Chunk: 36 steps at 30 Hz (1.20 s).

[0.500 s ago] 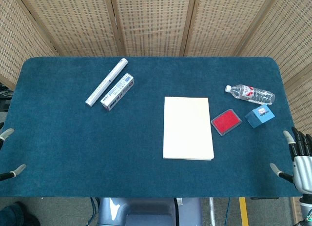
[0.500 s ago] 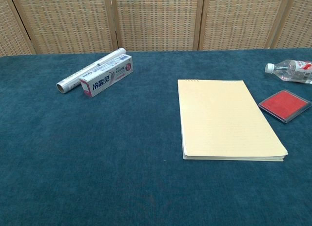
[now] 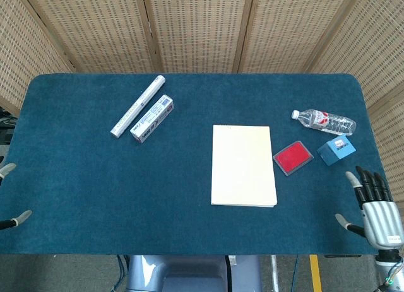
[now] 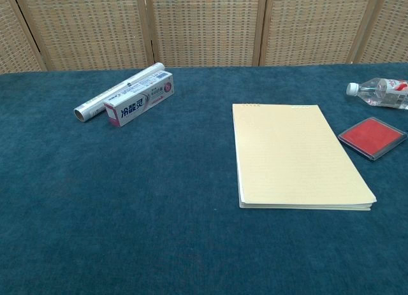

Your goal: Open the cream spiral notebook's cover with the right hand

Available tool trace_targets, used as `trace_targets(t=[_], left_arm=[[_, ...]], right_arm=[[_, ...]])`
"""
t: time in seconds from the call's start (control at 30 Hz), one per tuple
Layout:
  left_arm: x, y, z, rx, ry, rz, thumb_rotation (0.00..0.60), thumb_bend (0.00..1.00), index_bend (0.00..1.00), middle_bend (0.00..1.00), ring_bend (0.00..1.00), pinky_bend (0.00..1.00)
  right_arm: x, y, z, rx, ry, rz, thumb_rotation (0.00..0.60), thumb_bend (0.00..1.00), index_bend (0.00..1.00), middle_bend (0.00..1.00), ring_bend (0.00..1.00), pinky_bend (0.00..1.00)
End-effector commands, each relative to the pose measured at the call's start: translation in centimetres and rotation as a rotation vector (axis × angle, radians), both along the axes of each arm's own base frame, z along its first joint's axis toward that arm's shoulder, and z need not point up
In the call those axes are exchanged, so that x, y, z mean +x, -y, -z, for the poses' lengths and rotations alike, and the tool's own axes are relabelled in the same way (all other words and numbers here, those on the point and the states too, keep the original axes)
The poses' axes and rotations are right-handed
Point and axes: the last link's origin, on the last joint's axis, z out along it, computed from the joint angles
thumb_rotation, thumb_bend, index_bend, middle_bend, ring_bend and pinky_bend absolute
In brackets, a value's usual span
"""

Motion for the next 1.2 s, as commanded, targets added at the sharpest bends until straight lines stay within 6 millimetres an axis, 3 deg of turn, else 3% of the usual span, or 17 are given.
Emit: trace_targets(t=[0.03,0.23,0.53,0.83,1.07,1.2], left_arm=[[0.0,0.0,0.0,0.000,-0.002,0.001,0.600,0.00,0.00,0.00,0.00,0.00],[0.2,-0.1,0.2,-0.001,-0.008,0.002,0.600,0.00,0.00,0.00,0.00,0.00],[0.2,-0.3,0.8,-0.019,-0.028,-0.007,0.600,0.00,0.00,0.00,0.00,0.00],[0.2,-0.4,1.1,-0.025,-0.033,-0.018,0.600,0.00,0.00,0.00,0.00,0.00],[0.2,-0.5,1.2,-0.032,-0.038,-0.023,0.600,0.00,0.00,0.00,0.00,0.00],[0.2,-0.5,1.2,-0.031,-0.036,-0.026,0.600,0.00,0.00,0.00,0.00,0.00]], right_arm=[[0.4,1.3,2.6,0.129,-0.009,-0.100,0.600,0.00,0.13,0.01,0.00,0.00],[0.5,3.9,5.6,0.203,-0.078,-0.219,0.600,0.07,0.20,0.07,0.00,0.00],[1.5,7.2,8.5,0.253,-0.158,-0.289,0.600,0.17,0.20,0.07,0.00,0.01],[2.2,8.2,11.1,0.293,-0.238,-0.332,0.600,0.21,0.20,0.07,0.00,0.03],[2.6,8.2,12.8,0.330,-0.263,-0.349,0.600,0.35,0.20,0.07,0.00,0.05],[2.6,8.5,13.7,0.344,-0.272,-0.346,0.600,0.36,0.20,0.07,0.00,0.05]])
